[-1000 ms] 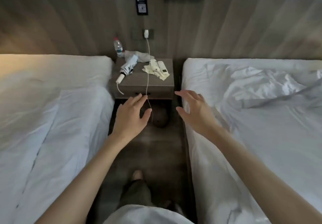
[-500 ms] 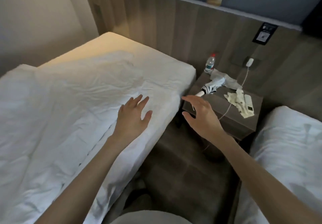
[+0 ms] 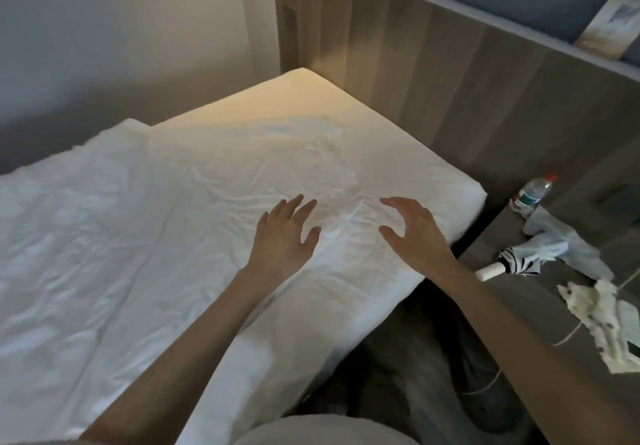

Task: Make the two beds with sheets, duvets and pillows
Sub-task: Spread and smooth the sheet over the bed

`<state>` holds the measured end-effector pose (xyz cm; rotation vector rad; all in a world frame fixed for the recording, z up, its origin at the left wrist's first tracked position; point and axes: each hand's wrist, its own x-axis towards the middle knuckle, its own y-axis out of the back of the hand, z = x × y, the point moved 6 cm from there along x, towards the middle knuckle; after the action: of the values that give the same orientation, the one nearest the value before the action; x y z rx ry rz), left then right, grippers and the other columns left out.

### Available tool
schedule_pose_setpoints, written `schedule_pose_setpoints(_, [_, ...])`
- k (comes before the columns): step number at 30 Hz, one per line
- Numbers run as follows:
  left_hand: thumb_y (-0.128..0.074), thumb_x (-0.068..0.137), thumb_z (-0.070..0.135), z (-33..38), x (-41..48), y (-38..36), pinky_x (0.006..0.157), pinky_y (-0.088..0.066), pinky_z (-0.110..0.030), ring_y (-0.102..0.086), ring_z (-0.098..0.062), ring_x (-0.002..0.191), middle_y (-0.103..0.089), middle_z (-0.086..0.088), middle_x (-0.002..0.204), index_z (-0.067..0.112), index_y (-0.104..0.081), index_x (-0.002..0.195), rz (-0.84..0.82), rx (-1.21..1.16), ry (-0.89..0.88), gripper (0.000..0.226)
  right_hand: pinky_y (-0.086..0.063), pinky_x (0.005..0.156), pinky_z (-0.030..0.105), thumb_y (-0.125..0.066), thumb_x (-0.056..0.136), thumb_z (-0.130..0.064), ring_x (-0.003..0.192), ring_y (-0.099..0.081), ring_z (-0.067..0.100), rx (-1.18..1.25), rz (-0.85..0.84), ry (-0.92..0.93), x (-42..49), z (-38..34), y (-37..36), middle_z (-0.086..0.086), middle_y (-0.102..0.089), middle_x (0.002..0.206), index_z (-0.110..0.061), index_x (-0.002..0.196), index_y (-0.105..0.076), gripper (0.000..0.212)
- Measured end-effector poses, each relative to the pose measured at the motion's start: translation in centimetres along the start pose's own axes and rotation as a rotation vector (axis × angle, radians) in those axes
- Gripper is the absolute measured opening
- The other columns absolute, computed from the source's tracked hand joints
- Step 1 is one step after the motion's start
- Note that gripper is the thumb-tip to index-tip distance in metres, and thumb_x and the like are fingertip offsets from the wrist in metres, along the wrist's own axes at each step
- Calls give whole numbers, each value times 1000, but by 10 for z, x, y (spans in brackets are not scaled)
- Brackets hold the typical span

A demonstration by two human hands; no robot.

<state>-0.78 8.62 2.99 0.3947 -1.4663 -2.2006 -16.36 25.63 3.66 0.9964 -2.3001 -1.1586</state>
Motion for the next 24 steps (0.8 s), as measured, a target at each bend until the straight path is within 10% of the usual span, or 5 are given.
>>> schedule_pose_setpoints(11, [-49, 98, 40, -35, 79, -67, 113, -30, -48, -28, -28, 144, -30, -6, 157, 23, -36, 149, 1, -7, 413, 55, -25, 93, 24, -61, 94, -24, 137, -31, 25, -19, -366, 68, 155, 72, -53, 1, -26, 153, -27, 141, -43, 50])
schedule_pose_setpoints(24, [-60, 90, 46, -69, 96, -142, 114, -30, -47, -26, -27, 145, -24, -7, 159, 26, -30, 151, -83, -53, 828, 71, -30, 110, 44, -65, 90, -39, 138, -30, 35, -71, -791, -43, 259, 134, -143, 10, -25, 155, -32, 149, -26, 71])
